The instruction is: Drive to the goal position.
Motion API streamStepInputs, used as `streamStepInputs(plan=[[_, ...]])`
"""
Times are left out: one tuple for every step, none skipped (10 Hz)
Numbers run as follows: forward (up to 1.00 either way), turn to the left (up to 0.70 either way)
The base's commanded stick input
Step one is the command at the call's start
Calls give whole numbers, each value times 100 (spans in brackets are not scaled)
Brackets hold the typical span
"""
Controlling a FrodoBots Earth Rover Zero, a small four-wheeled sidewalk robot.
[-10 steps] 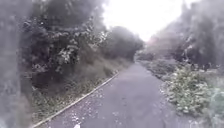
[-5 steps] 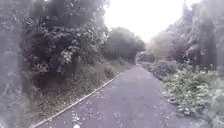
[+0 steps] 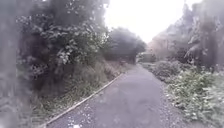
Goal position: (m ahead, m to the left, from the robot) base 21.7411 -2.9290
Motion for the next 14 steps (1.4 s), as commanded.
streamStepInputs(plan=[[85,-33],[85,-33],[85,-33],[85,-33],[85,-33],[85,-31],[85,-29],[85,-14],[85,-8],[85,1],[85,1],[85,1],[85,1],[85,1]])
